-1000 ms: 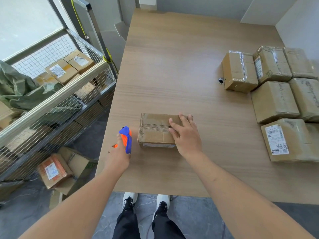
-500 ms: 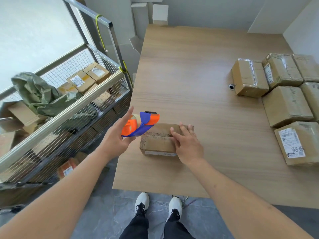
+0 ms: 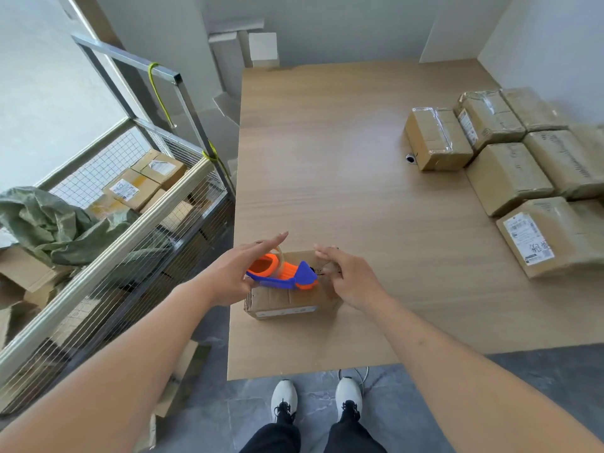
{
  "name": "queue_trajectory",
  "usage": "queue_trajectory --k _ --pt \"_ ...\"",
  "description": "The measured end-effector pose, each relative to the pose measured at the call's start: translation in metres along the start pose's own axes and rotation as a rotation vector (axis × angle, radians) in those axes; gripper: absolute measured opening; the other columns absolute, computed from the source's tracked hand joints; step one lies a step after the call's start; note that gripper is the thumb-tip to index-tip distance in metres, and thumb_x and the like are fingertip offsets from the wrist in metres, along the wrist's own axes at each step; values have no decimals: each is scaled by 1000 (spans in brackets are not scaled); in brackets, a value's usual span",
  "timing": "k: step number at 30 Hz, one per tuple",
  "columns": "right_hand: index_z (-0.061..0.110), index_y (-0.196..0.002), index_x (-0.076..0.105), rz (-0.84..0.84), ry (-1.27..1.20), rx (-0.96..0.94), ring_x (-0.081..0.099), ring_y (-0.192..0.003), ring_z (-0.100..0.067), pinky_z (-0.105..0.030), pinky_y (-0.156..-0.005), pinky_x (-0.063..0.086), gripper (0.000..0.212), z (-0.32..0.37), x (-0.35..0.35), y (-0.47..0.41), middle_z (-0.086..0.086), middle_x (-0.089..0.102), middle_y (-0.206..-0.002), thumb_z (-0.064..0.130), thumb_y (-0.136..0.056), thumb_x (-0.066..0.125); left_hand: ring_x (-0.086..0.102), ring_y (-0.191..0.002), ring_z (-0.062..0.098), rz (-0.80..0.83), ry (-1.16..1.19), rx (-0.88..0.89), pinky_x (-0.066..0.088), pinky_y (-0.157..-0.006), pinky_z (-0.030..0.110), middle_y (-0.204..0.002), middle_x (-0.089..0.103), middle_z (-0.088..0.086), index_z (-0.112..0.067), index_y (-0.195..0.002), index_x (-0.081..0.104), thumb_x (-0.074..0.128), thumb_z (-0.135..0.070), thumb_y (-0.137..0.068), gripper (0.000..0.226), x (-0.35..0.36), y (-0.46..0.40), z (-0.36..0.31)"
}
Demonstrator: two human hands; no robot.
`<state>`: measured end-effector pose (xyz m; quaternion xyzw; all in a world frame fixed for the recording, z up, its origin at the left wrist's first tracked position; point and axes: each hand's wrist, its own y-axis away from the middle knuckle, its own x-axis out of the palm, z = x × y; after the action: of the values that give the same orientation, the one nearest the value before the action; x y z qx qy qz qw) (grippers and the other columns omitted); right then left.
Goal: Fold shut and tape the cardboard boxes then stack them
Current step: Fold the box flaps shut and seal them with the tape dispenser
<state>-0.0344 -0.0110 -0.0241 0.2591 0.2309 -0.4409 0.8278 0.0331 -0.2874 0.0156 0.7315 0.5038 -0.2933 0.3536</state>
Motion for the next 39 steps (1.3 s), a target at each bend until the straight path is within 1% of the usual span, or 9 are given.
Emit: queue_trajectory --k 6,9,13,16,20,26,31,35,39 --pt "39 -138 61 8 121 -91 61 -120 -10 -34 -100 50 55 4 -4 -6 12 68 -130 6 -94 61 43 -125 12 51 -62 14 35 -101 29 -136 50 -18 -65 -153 5 67 5 -83 117 -2 -5 3" --pt "36 -117 75 15 112 -107 62 -97 1 -32 -84 52 45 10 -3 -11 14 75 -110 2 -90 61 42 -120 14 74 -80 30 36 -102 32 -129 50 -17 -62 -154 4 65 -2 -82 112 -3 -7 -3" --pt "35 -105 79 -6 182 -82 68 -98 -12 -35 -81 54 26 14 -2 -16 14 77 -103 18 -91 65 44 -125 20 4 -301 43 21 -120 50 -131 48 -16 -61 -155 9 68 -51 -88 90 6 -8 -14" --pt "33 -102 79 -28 147 -59 68 -100 -12 -35 -83 54 19 14 -1 -16 14 77 -102 23 -91 68 46 -123 23 -80 -424 79 23 -117 45 -127 48 -8 -60 -153 23 52 -71 -91 69 20 -8 -19" --pt "26 -95 81 -39 96 -37 68 -94 -15 -36 -82 53 17 13 -1 -17 8 78 -95 15 -89 68 52 -112 24 -114 -472 99 41 -100 39 -123 50 -1 -54 -156 22 50 -63 -97 66 30 -4 -18" --pt "15 -84 79 -89 -7 -23 70 -83 -11 -30 -81 54 15 4 -10 -7 4 77 -83 3 -85 71 53 -110 23 -147 -500 89 43 -98 39 -122 52 -2 -48 -159 22 34 -64 -99 63 38 6 -12" --pt "15 -78 75 -83 14 -31 68 -78 -8 -27 -78 52 14 -5 -30 4 8 74 -75 4 -85 71 54 -109 24 -127 -480 72 42 -99 39 -118 53 -1 -44 -156 33 58 -51 -98 63 38 1 -12" --pt "19 -72 71 -95 3 119 66 -62 -5 -22 -67 53 20 -29 -61 14 6 71 -66 6 -87 74 53 -113 23 -107 -430 29 41 -102 40 -120 52 -3 -46 -157 30 59 -48 -98 66 31 0 -6" --pt "11 -85 71 41 -176 306 66 -57 -15 -40 -72 61 13 -42 -69 23 -4 70 -70 6 -96 65 49 -116 18 -57 -421 41 37 -103 38 -119 47 -7 -54 -157 17 56 -50 -99 70 32 -3 -10"
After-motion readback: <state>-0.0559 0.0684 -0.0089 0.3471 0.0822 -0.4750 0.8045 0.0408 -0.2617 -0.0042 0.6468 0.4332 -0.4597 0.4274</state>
